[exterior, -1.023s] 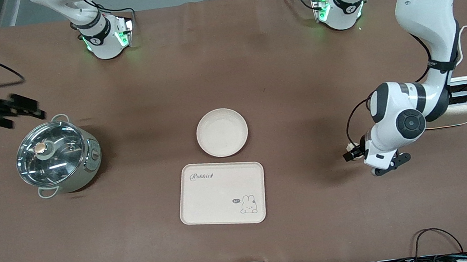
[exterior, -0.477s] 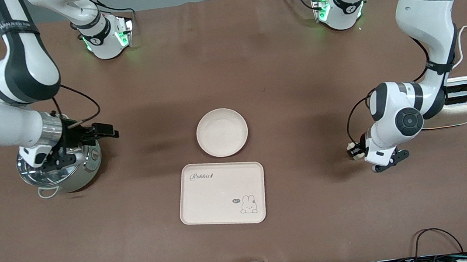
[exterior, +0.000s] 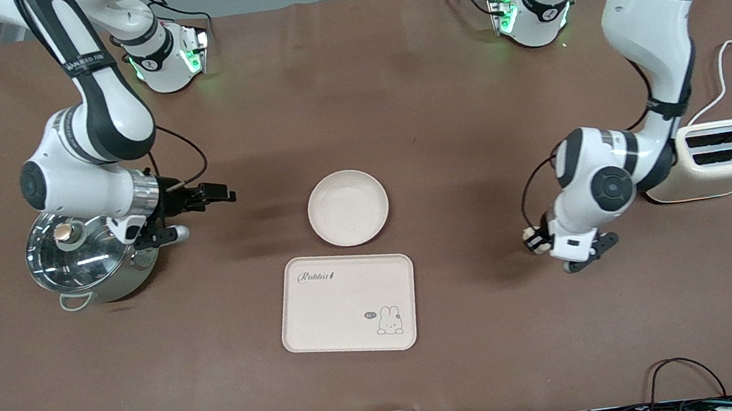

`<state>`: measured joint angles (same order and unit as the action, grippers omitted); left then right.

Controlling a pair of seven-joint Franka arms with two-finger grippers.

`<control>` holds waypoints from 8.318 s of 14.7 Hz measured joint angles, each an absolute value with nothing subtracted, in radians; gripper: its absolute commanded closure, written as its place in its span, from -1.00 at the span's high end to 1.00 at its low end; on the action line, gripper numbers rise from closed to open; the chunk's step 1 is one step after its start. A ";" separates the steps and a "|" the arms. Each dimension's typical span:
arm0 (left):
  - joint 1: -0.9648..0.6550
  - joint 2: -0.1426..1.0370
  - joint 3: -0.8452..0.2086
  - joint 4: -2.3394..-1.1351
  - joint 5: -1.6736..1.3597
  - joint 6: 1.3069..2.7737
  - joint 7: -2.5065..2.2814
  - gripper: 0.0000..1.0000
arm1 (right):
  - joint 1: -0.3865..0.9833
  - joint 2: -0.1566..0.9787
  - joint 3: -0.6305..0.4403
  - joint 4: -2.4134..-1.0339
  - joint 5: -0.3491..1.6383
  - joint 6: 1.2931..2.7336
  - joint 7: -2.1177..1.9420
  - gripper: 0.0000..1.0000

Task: Place bun in plate and plate on tray

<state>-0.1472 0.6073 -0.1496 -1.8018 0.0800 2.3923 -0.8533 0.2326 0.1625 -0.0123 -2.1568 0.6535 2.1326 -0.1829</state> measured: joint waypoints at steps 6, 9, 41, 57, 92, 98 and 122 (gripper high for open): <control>-0.487 0.605 -0.157 -1.678 0.080 2.383 -1.320 -0.21 | 0.352 0.238 -0.012 -2.239 0.888 2.326 -0.306 1.00; -0.619 0.620 -0.157 -1.629 0.080 2.371 -1.473 -0.19 | 0.446 0.314 -0.011 -2.211 0.981 2.395 -0.306 0.98; -0.077 0.096 -0.130 -1.384 0.105 1.537 -0.329 1.00 | 0.560 0.552 -0.019 -2.034 1.077 2.498 -0.307 -0.99; 0.026 -0.050 -0.136 -1.540 0.043 1.504 -0.190 1.00 | 0.422 0.744 -0.038 -1.582 0.883 2.251 -0.094 -1.00; 0.027 -0.050 -0.135 -1.542 0.043 1.504 -0.166 1.00 | 0.328 1.014 -0.083 -1.044 0.726 1.883 0.116 0.63; 0.027 -0.050 -0.135 -1.541 0.043 1.504 -0.157 1.00 | 0.321 0.942 -0.108 -1.091 0.613 1.824 0.131 1.00; 0.023 -0.049 -0.144 -1.527 0.042 1.503 -0.143 1.00 | 0.060 -0.008 -0.112 -1.358 -0.042 1.362 0.072 1.00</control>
<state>0.0225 -0.0493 -0.1436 -1.5268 0.0423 1.5034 -0.1431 0.0595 -0.0078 -0.1119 -1.3580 -0.0417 1.3615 0.0723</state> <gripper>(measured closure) 0.000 0.000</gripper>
